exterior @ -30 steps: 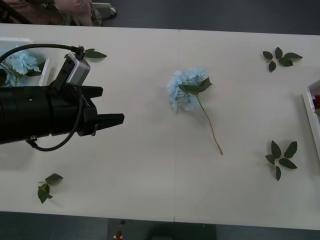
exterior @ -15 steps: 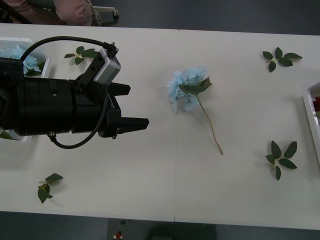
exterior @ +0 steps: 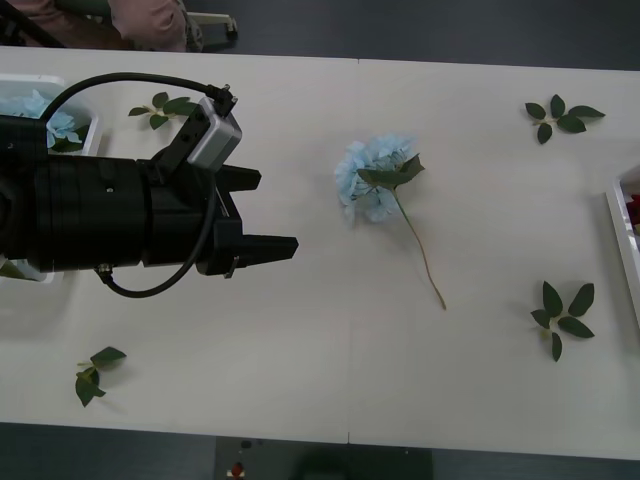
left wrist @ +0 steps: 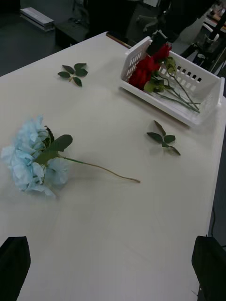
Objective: Put the red flowers into the right box and the blue flowers into the left box
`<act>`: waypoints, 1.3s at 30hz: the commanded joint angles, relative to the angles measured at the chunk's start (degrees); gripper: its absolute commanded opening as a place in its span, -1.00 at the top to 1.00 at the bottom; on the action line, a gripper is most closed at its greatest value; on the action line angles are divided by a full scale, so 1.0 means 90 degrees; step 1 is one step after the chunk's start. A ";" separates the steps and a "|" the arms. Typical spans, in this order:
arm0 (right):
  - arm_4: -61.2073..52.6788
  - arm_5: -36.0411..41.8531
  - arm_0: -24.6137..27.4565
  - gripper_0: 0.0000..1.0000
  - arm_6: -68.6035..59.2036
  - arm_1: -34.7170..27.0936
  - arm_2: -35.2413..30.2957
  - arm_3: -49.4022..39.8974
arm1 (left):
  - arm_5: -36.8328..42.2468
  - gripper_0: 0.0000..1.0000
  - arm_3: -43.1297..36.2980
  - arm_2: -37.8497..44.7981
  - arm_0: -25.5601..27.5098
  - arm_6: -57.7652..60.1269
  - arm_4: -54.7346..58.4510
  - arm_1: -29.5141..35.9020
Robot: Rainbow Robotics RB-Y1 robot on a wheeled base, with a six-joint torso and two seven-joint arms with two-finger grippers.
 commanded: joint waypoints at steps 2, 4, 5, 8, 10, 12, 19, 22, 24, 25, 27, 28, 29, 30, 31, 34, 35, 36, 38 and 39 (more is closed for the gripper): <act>-0.0760 0.0625 -0.0413 -1.00 0.0305 -0.0023 0.0306 -0.0348 | -0.0093 -1.00 -0.0173 0.0134 -0.0073 -0.0233 0.0028 -0.0070; -0.0907 0.0928 -0.0540 -1.00 0.0374 0.0163 0.0345 -0.0465 | -0.0093 -1.00 -0.0173 0.0134 -0.0073 -0.0242 0.0028 -0.0100; -0.0936 0.1074 -0.0598 -1.00 0.0403 0.0310 0.0345 -0.0582 | -0.0093 -1.00 -0.0173 0.0134 -0.0073 -0.0233 0.0018 -0.0119; -0.0897 0.1279 -0.0598 -1.00 0.0413 0.0651 0.0345 -0.0973 | -0.0103 -1.00 -0.0173 0.0134 -0.0073 -0.0233 0.0018 -0.0129; -0.0760 0.1387 -0.0598 -1.00 0.0364 0.0974 0.0336 -0.1285 | -0.0103 -1.00 -0.0173 0.0134 -0.0073 -0.0233 0.0018 -0.0129; -0.0643 0.1416 -0.0598 -1.00 0.0325 0.1218 0.0336 -0.1432 | -0.0103 -1.00 -0.0173 0.0134 -0.0073 -0.0233 0.0018 -0.0129; -0.0233 0.1416 -0.0598 -1.00 0.0335 0.2106 0.0355 -0.1578 | -0.0103 -1.00 -0.0173 0.0134 -0.0073 -0.0233 0.0018 -0.0129; 0.0040 0.1367 -0.0598 -1.00 0.0374 0.2458 0.0375 -0.1578 | -0.0103 -1.00 -0.0173 0.0134 -0.0073 -0.0233 0.0018 -0.0129; 0.0285 0.1152 -0.0598 -1.00 0.0413 0.2722 0.0541 -0.1578 | -0.0103 -1.00 -0.0173 0.0134 -0.0073 -0.0233 0.0018 -0.0129; 0.0392 0.1035 -0.0598 -1.00 0.0413 0.2790 0.0658 -0.1578 | -0.0103 -1.00 -0.0173 0.0134 -0.0073 -0.0233 0.0018 -0.0129; 0.0597 0.0762 -0.0598 -1.00 0.0383 0.2897 0.0951 -0.1578 | -0.0103 -1.00 -0.0173 0.0134 -0.0073 -0.0233 0.0018 -0.0129; 0.0685 0.0596 -0.0598 -1.00 0.0354 0.2936 0.1107 -0.1568 | -0.0103 -1.00 -0.0173 0.0134 -0.0073 -0.0233 0.0018 -0.0129; 0.0734 0.0439 -0.0588 -1.00 0.0325 0.2976 0.1263 -0.1539 | -0.0103 -1.00 -0.0173 0.0134 -0.0073 -0.0233 0.0018 -0.0129; 0.0753 0.0195 -0.0588 -1.00 0.0286 0.3024 0.1468 -0.1442 | -0.0103 -1.00 -0.0173 0.0134 -0.0073 -0.0233 0.0018 -0.0129; 0.0734 0.0049 -0.0598 -1.00 0.0276 0.3044 0.1576 -0.1373 | -0.0103 -1.00 -0.0173 0.0134 -0.0073 -0.0233 0.0018 -0.0129; 0.0665 -0.0274 -0.0588 -1.00 0.0266 0.3073 0.1947 -0.1188 | -0.0103 -1.00 -0.0173 0.0134 -0.0073 -0.0233 0.0018 -0.0129; 0.0656 -0.0322 -0.0598 -1.00 0.0257 0.3073 0.2035 -0.1178 | -0.0103 -1.00 -0.0173 0.0134 -0.0073 -0.0233 0.0018 -0.0129; 0.0646 -0.0401 -0.0588 -1.00 0.0227 0.3073 0.2181 -0.1158 | -0.0103 -1.00 -0.0173 0.0134 -0.0073 -0.0233 0.0018 -0.0129; 0.0646 -0.0449 -0.0598 -1.00 0.0169 0.3083 0.2338 -0.1119 | -0.0103 -1.00 -0.0173 0.0134 -0.0073 -0.0233 0.0018 -0.0129; 0.0636 -0.0469 -0.0588 -1.00 0.0139 0.3083 0.2416 -0.1100 | -0.0103 -1.00 -0.0173 0.0134 -0.0073 -0.0233 0.0018 -0.0129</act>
